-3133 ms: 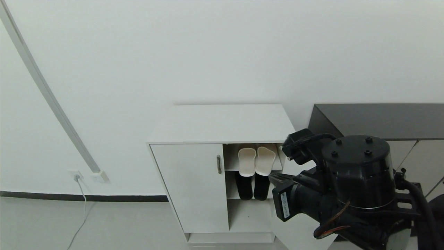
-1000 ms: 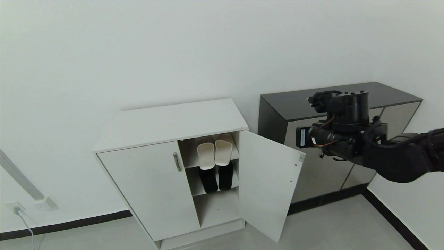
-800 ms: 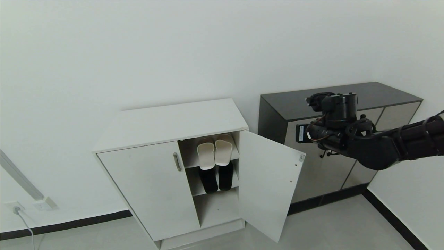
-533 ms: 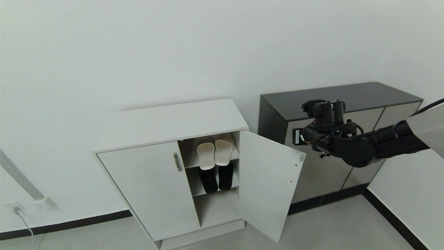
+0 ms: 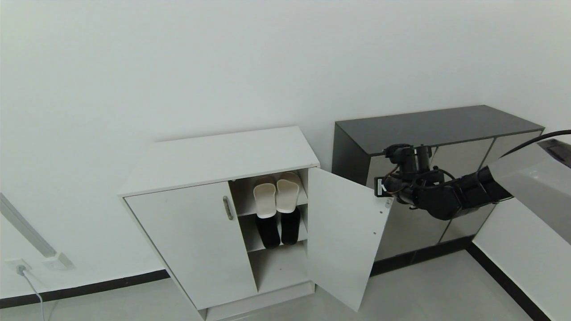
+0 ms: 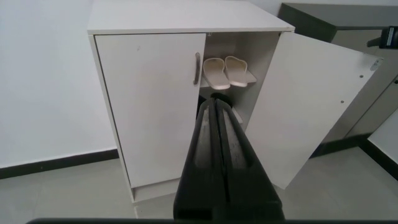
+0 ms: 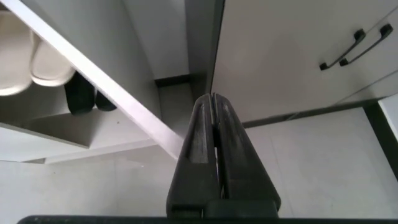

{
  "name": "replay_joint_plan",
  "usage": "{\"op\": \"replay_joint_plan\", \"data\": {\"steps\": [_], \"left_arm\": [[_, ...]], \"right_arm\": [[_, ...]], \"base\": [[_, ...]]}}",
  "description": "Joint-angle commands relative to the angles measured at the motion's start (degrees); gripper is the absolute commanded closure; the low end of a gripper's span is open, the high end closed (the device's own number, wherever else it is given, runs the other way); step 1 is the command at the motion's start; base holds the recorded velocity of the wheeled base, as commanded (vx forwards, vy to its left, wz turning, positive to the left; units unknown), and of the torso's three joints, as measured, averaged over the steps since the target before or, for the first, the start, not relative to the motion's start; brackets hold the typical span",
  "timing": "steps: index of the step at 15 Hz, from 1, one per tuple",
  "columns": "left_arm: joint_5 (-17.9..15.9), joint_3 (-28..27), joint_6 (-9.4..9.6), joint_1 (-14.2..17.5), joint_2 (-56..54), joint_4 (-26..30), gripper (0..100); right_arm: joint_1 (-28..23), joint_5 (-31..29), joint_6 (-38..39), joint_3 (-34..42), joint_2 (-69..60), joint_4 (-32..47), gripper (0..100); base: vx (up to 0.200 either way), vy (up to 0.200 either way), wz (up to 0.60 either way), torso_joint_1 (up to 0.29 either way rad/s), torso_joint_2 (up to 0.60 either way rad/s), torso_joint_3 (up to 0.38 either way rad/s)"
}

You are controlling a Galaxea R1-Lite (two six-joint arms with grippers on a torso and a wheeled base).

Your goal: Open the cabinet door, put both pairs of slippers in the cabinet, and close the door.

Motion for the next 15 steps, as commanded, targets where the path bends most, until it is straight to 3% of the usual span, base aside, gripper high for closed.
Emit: {"op": "replay_joint_plan", "data": {"steps": [1,9,15], "left_arm": [[0.0,0.0,-0.04,0.0,0.1,0.0,100],[0.0,0.0,-0.04,0.0,0.1,0.0,100],[0.0,0.0,-0.04,-0.1,0.1,0.0,100]], "right_arm": [[0.1,0.0,0.0,0.1,0.7,0.0,100],[1.9,0.0,0.5,3.9,-0.9,-0.5,100],[12.7,-0.4,0.1,15.8,-9.7,-5.4,100]], "base": [[0.000,0.000,0.00,0.000,0.00,0.000],[0.000,0.000,0.00,0.000,0.00,0.000],[0.000,0.000,0.00,0.000,0.00,0.000]]}}
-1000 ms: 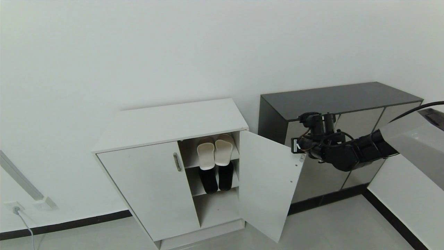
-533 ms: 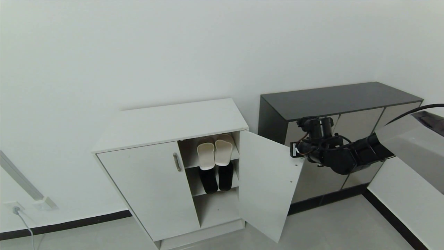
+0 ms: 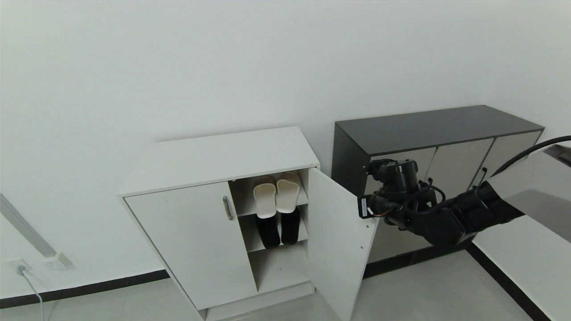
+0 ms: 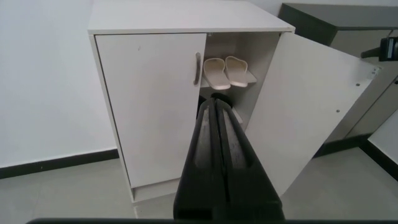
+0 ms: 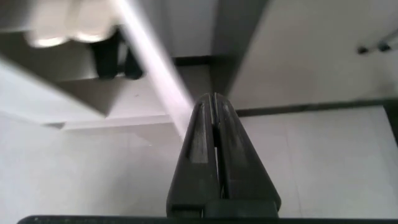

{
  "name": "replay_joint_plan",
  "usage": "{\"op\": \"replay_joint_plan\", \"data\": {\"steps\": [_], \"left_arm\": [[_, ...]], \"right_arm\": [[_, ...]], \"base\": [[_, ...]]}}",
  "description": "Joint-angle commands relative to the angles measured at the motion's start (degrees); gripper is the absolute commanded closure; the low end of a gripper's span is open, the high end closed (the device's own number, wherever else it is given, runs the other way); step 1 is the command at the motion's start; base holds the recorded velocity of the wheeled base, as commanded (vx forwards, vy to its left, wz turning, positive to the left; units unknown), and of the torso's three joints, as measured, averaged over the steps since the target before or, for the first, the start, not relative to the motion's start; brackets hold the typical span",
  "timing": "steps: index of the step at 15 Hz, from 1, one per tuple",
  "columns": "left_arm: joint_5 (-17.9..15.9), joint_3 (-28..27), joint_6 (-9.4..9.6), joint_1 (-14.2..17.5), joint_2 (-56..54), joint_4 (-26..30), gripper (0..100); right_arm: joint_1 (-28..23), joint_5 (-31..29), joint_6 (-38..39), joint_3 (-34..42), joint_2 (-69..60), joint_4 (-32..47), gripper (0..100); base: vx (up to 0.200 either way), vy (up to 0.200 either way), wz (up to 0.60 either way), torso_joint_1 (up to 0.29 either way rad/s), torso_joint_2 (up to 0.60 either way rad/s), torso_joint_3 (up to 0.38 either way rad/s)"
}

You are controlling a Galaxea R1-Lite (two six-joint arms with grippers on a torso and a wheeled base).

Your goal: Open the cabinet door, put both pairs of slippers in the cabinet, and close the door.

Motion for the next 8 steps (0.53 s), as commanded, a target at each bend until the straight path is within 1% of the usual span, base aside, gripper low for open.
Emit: {"op": "replay_joint_plan", "data": {"steps": [1,2,5,8], "left_arm": [[0.0,0.0,-0.02,0.0,0.1,0.0,100],[0.0,0.0,-0.10,0.0,0.1,0.0,100],[0.0,0.0,-0.28,0.0,0.1,0.0,100],[0.1,0.0,-0.37,0.0,0.1,0.0,100]], "right_arm": [[4.4,-0.1,-0.1,3.7,-4.7,-0.8,100],[5.2,-0.1,-0.1,4.1,-5.3,-0.9,100],[5.4,-0.1,0.1,4.2,-5.2,-1.1,100],[2.3,-0.1,-0.1,2.3,-2.8,-1.1,100]], "base": [[0.000,0.000,0.00,0.000,0.00,0.000],[0.000,0.000,0.00,0.000,0.00,0.000],[0.000,0.000,0.00,0.000,0.00,0.000],[0.000,0.000,0.00,0.000,0.00,0.000]]}}
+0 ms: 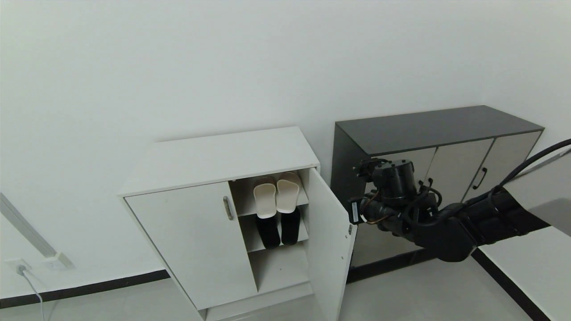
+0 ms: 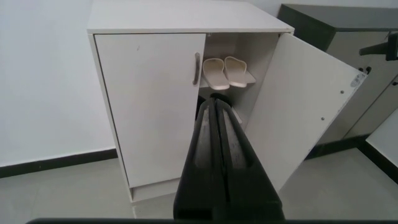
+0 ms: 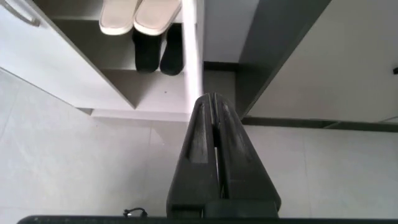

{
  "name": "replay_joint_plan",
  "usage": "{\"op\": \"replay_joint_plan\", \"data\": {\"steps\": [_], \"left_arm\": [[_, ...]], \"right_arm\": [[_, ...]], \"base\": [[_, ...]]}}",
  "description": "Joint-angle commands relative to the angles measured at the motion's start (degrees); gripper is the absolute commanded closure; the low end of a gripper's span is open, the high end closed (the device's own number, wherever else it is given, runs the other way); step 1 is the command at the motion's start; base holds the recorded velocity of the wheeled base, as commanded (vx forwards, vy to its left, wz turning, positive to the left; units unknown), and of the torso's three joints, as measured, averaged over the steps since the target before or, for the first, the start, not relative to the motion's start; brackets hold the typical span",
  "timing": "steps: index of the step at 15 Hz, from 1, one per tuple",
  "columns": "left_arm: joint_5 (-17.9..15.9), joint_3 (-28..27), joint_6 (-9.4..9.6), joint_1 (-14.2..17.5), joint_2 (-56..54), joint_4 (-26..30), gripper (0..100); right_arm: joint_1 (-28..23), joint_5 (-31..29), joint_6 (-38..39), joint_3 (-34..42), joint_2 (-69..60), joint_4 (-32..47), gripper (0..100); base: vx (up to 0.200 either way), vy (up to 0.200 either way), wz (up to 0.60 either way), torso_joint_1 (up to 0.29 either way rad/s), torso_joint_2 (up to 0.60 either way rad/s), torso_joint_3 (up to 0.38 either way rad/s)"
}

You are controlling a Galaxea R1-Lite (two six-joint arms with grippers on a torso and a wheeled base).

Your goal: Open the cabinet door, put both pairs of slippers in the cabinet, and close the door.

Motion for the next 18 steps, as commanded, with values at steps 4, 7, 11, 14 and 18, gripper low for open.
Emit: {"op": "replay_joint_plan", "data": {"steps": [4,7,11,14,18], "left_arm": [[0.0,0.0,0.03,0.0,0.1,0.0,100],[0.0,0.0,0.12,0.0,0.1,0.0,100],[0.0,0.0,0.12,0.0,0.1,0.0,100],[0.0,0.0,0.12,0.0,0.1,0.0,100],[0.0,0.0,0.12,0.0,0.1,0.0,100]], "right_arm": [[-4.8,0.2,-0.1,-6.4,7.8,0.0,100],[-5.1,0.3,-0.1,-9.4,10.9,0.0,100],[-3.0,0.3,0.1,-9.2,10.9,0.2,100],[0.3,0.4,0.5,-7.8,10.1,-0.1,100],[4.9,7.8,4.1,-3.5,3.8,-0.4,100]], "base": [[0.000,0.000,0.00,0.000,0.00,0.000],[0.000,0.000,0.00,0.000,0.00,0.000],[0.000,0.000,0.00,0.000,0.00,0.000],[0.000,0.000,0.00,0.000,0.00,0.000],[0.000,0.000,0.00,0.000,0.00,0.000]]}}
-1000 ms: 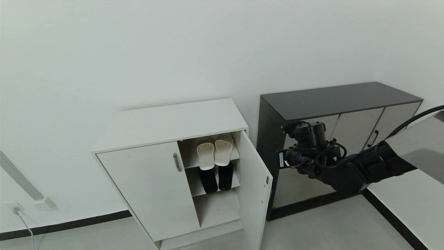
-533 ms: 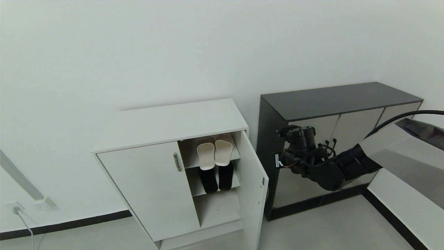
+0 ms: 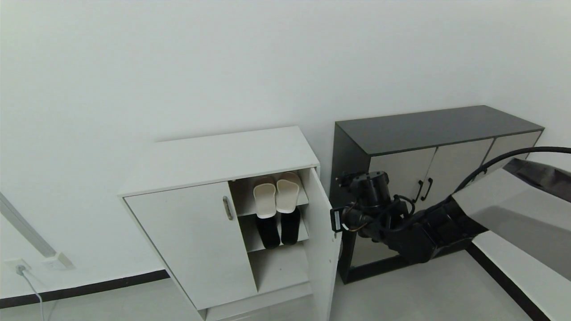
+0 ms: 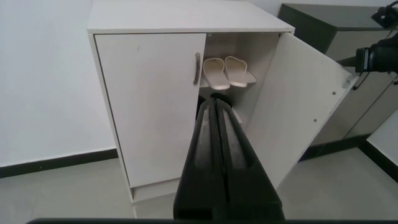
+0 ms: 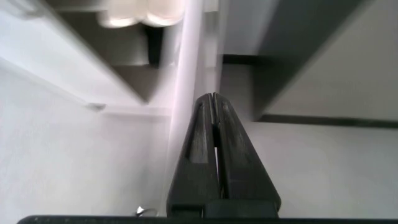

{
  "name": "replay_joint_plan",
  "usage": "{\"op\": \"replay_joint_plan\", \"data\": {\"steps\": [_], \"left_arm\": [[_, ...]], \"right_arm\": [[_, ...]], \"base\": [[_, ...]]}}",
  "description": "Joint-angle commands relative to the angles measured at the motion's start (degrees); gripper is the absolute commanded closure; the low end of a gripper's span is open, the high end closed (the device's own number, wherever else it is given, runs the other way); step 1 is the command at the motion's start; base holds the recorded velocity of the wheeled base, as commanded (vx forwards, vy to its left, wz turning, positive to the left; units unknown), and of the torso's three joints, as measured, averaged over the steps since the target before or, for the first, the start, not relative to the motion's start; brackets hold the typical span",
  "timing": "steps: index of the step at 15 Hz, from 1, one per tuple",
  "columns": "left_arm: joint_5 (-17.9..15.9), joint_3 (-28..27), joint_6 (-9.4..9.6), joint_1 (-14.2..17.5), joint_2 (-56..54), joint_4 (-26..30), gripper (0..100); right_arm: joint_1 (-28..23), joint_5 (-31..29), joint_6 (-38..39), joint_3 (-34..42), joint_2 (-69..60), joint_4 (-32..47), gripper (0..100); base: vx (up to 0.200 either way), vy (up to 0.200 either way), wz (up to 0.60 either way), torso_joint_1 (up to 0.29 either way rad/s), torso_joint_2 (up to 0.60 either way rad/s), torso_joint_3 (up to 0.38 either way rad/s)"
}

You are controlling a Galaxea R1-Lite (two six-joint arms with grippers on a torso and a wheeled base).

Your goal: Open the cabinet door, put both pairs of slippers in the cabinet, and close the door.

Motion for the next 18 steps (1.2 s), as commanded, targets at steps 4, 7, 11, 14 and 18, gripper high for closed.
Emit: {"op": "replay_joint_plan", "data": {"steps": [4,7,11,14,18], "left_arm": [[0.0,0.0,-0.01,0.0,0.1,0.0,100],[0.0,0.0,-0.01,0.0,0.1,0.0,100],[0.0,0.0,-0.10,0.0,0.1,0.0,100],[0.0,0.0,-0.10,0.0,0.1,0.0,100],[0.0,0.0,-0.10,0.0,0.1,0.0,100]], "right_arm": [[3.3,8.6,1.6,6.9,-9.7,-0.8,100],[3.1,8.4,0.9,9.0,-10.0,-4.8,100],[3.7,8.1,-2.5,11.9,-10.1,-9.3,100],[4.0,8.1,-2.5,12.3,-10.0,-9.6,100],[4.1,8.6,-2.5,14.0,-9.6,-11.3,100]], "base": [[0.000,0.000,0.00,0.000,0.00,0.000],[0.000,0.000,0.00,0.000,0.00,0.000],[0.000,0.000,0.00,0.000,0.00,0.000],[0.000,0.000,0.60,0.001,0.01,0.001],[0.000,0.000,0.60,0.005,0.01,0.002]]}}
